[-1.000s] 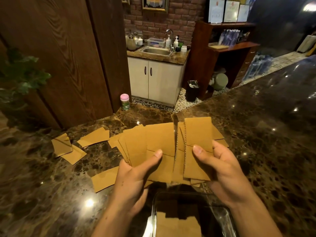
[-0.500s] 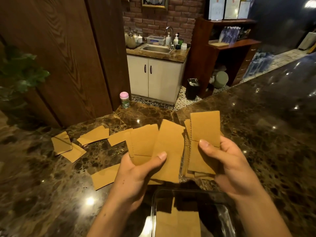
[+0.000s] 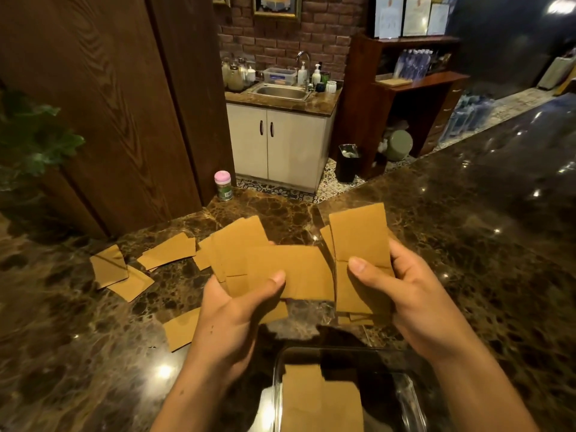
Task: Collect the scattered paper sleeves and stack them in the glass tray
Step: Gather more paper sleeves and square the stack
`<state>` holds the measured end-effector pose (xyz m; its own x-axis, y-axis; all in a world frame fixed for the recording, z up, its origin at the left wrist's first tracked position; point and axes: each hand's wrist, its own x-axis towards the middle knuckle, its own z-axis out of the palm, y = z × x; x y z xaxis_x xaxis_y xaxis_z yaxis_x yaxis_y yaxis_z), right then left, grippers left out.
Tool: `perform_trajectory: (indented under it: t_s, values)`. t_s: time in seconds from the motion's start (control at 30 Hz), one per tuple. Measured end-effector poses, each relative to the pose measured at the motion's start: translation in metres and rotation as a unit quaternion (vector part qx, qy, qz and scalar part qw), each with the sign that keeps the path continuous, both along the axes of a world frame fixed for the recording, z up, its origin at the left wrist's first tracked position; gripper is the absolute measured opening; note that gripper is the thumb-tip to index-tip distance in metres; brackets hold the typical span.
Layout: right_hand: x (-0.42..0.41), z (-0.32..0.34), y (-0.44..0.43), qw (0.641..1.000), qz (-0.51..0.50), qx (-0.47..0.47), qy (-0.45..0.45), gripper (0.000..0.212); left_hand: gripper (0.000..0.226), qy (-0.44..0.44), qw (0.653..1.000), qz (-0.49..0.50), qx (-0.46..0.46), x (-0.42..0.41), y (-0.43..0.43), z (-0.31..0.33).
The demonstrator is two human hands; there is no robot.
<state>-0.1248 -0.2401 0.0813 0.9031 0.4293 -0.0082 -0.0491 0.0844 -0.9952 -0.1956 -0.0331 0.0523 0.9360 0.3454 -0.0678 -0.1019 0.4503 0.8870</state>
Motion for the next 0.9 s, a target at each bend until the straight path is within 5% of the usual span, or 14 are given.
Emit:
perform_trajectory:
  t_s: [0.17,0.33,0.47,0.6,0.7,0.9]
  values:
    - [0.004,0.009,0.000,0.998,0.061,-0.009,-0.021,0.026,0.031,-0.007,0.998,-0.050,0.036,0.001,-0.005,0.003]
    - [-0.016,-0.011,0.009,0.998,0.059,0.008,0.026,0.039,0.038,-0.002,1.000,-0.008,-0.001,0.003,-0.012,0.003]
    - [-0.025,-0.018,0.018,0.998,0.049,-0.006,0.035,0.031,0.031,0.014,0.999,-0.041,0.022,0.001,-0.016,0.004]
    - [-0.022,-0.020,0.021,0.992,-0.034,0.085,0.091,0.037,0.028,0.022,0.996,-0.075,-0.040,-0.005,-0.017,0.006]
    - [-0.021,-0.017,0.019,0.974,-0.034,0.170,0.143,0.035,0.024,0.012,0.998,-0.049,0.025,-0.008,-0.015,0.008]
    - [-0.020,-0.018,0.025,0.975,0.006,0.161,0.154,0.052,0.026,0.017,0.995,-0.083,0.043,-0.008,-0.013,0.011]
